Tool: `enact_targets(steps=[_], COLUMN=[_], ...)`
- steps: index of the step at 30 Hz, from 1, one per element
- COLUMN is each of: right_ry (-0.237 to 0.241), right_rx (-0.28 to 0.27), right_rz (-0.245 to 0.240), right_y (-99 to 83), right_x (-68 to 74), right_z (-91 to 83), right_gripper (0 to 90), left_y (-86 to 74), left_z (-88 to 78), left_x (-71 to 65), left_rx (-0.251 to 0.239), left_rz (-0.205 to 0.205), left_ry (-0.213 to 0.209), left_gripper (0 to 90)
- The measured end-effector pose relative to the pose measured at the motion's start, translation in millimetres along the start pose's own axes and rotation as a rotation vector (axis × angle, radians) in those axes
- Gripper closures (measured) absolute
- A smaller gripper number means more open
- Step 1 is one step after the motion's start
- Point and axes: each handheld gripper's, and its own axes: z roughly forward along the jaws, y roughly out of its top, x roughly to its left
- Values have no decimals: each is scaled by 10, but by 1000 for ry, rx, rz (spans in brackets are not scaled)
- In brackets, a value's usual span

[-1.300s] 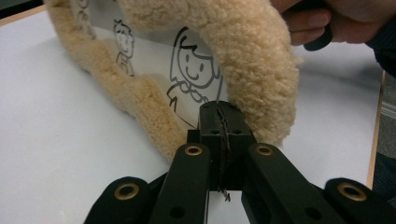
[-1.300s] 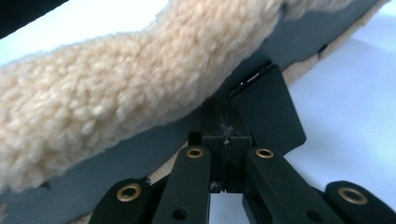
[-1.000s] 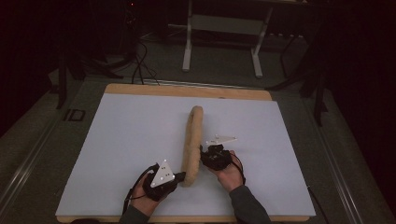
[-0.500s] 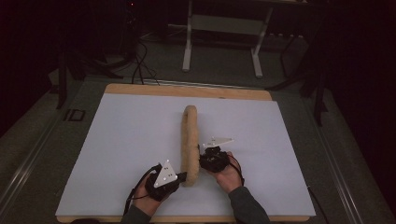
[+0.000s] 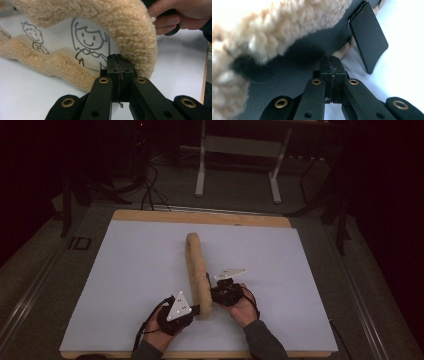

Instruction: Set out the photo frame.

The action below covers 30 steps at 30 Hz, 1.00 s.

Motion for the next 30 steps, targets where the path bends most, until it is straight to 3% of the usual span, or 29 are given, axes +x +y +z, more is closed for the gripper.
enact_targets(steps=[30], right_ry=[56], right_rx=[40], right_rz=[-19], right_y=[-66], right_x=[-44], right_z=[-15], right_gripper=[900], left_y=[81], left_z=[142], left_x=[-57], left_rx=[-6], left_rz=[4], left_ry=[-6], left_gripper=[900])
